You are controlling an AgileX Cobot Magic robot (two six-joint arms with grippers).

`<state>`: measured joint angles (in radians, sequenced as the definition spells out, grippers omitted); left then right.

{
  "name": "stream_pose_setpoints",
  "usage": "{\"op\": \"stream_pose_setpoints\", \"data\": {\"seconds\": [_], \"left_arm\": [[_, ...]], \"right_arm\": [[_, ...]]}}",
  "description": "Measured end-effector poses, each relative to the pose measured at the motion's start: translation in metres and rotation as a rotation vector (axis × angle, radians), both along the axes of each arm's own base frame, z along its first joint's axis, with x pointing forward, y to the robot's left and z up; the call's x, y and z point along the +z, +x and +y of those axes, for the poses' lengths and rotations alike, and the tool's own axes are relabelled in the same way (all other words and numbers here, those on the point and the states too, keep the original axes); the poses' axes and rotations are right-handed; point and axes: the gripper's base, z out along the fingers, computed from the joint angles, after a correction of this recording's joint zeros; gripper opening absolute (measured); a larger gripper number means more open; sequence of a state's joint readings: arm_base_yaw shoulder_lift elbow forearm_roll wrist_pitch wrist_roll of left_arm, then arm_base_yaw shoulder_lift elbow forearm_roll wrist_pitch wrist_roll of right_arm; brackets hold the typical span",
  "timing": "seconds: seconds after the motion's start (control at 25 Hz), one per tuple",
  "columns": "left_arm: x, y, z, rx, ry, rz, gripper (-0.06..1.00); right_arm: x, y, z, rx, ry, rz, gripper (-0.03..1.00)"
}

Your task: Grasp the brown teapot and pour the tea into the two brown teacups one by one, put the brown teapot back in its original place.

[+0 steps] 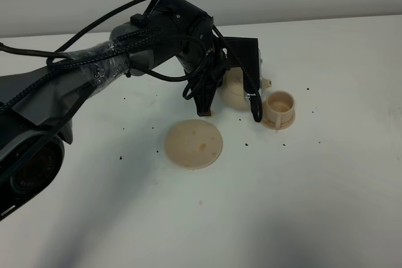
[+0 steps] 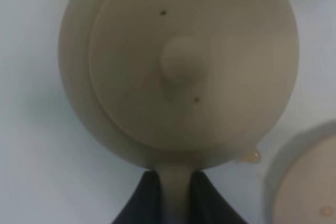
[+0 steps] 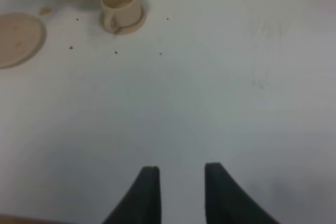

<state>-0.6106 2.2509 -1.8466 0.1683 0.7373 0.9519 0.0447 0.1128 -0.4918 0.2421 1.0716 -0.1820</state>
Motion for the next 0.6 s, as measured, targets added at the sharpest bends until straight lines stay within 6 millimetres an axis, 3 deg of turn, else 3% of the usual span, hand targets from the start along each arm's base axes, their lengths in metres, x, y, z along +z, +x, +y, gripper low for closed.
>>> {"op": "stream_pose_setpoints", "data": {"seconds": [0.6], "left_arm": [[-0.0029,0.002,-0.0026,-0.044,0.069,-0.065,0.16]], "right_arm": [[0.0,0.0,0.0,0.0,0.0,0.0,0.24]]}}
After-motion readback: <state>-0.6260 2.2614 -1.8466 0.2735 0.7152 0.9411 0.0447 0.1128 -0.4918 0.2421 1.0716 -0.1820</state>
